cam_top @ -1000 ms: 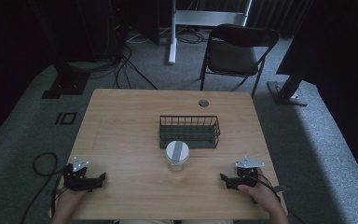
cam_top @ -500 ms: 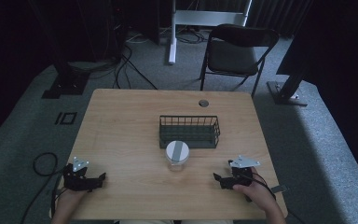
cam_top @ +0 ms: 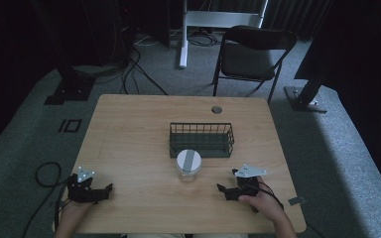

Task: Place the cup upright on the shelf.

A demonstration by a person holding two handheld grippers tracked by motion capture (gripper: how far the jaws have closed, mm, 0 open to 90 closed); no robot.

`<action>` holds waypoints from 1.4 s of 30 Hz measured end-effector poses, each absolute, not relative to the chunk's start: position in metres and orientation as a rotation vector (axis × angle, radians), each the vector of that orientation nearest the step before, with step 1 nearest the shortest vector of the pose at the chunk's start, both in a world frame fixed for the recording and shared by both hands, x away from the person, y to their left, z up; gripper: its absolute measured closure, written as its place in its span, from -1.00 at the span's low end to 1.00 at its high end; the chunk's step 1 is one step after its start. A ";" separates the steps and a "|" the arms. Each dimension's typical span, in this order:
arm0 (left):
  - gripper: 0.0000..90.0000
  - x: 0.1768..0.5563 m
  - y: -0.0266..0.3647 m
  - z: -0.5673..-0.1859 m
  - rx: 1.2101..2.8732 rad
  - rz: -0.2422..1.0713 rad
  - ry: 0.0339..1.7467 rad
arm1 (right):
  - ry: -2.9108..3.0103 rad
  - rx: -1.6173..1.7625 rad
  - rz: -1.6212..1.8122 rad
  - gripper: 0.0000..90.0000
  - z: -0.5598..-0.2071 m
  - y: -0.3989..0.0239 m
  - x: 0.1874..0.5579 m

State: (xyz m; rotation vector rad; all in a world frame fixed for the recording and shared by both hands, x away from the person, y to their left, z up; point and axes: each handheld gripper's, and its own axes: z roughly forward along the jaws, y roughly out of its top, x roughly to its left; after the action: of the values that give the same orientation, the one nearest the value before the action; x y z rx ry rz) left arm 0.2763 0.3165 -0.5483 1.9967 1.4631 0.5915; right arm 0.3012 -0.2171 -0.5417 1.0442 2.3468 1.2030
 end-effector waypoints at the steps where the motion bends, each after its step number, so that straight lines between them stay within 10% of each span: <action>1: -1.00 0.276 0.317 -0.548 1.996 0.591 1.463 | 2.348 1.043 1.209 -0.75 -0.542 -0.215 0.301; 42: -1.00 0.276 0.317 -0.548 1.998 0.591 1.462 | 2.401 0.858 1.349 -0.74 -0.534 -0.140 0.316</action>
State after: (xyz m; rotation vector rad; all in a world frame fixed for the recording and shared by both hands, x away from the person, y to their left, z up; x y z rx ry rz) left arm 0.2764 0.3167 -0.5483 1.9978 1.4617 0.5906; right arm 0.3156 -0.1405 -0.5341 0.8583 2.4007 1.3494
